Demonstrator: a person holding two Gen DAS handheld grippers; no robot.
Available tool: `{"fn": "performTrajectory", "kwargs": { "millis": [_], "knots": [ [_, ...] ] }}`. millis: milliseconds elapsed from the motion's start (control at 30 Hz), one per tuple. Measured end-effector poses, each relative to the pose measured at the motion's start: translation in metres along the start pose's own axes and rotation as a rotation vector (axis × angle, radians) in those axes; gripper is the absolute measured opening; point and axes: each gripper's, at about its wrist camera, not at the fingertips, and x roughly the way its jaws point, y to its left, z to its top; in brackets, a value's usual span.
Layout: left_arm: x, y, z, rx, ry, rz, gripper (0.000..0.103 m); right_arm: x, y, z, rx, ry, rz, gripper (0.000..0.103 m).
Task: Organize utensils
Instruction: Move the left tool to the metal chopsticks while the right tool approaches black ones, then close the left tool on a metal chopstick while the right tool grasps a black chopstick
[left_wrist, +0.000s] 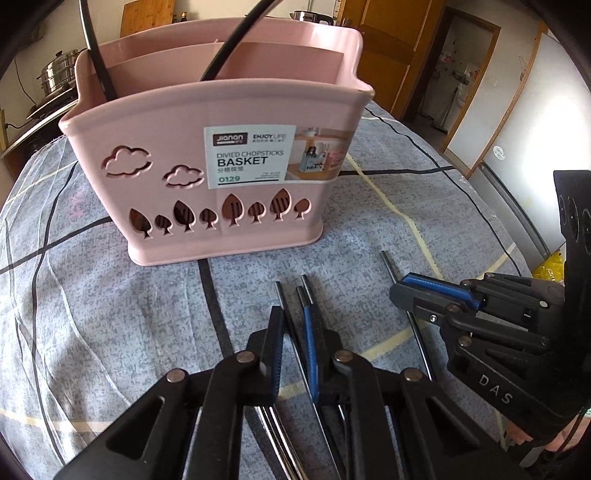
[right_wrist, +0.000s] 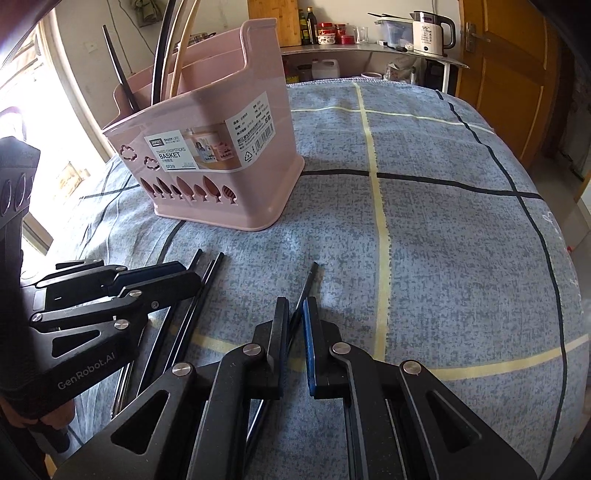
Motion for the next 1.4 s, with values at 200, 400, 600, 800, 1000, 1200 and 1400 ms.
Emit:
{"fn": "performTrajectory", "kwargs": {
  "millis": [200, 400, 600, 800, 1000, 1200, 1400],
  "knots": [
    [0.003, -0.002, 0.003, -0.018, -0.002, -0.024, 0.006, 0.001, 0.000, 0.001, -0.003, -0.005, 0.003, 0.007],
    [-0.013, 0.006, 0.009, -0.058, -0.030, -0.070, 0.005, -0.011, -0.002, 0.003, 0.008, -0.037, 0.018, 0.007],
    [-0.061, 0.006, 0.021, -0.048, -0.135, -0.090, 0.005, -0.044, -0.003, 0.009, 0.013, -0.122, 0.036, 0.006],
    [-0.118, 0.004, 0.033, -0.024, -0.260, -0.098, 0.004, -0.087, -0.002, 0.017, 0.013, -0.235, 0.052, 0.006],
    [-0.157, 0.006, 0.045, -0.009, -0.351, -0.087, 0.004, -0.129, 0.004, 0.024, -0.007, -0.347, 0.052, 0.005],
    [-0.177, 0.009, 0.047, -0.006, -0.397, -0.076, 0.004, -0.164, 0.009, 0.027, -0.021, -0.441, 0.055, 0.004],
    [-0.186, 0.009, 0.045, -0.001, -0.413, -0.069, 0.004, -0.178, 0.010, 0.030, -0.031, -0.485, 0.054, 0.004]
  ]
}}
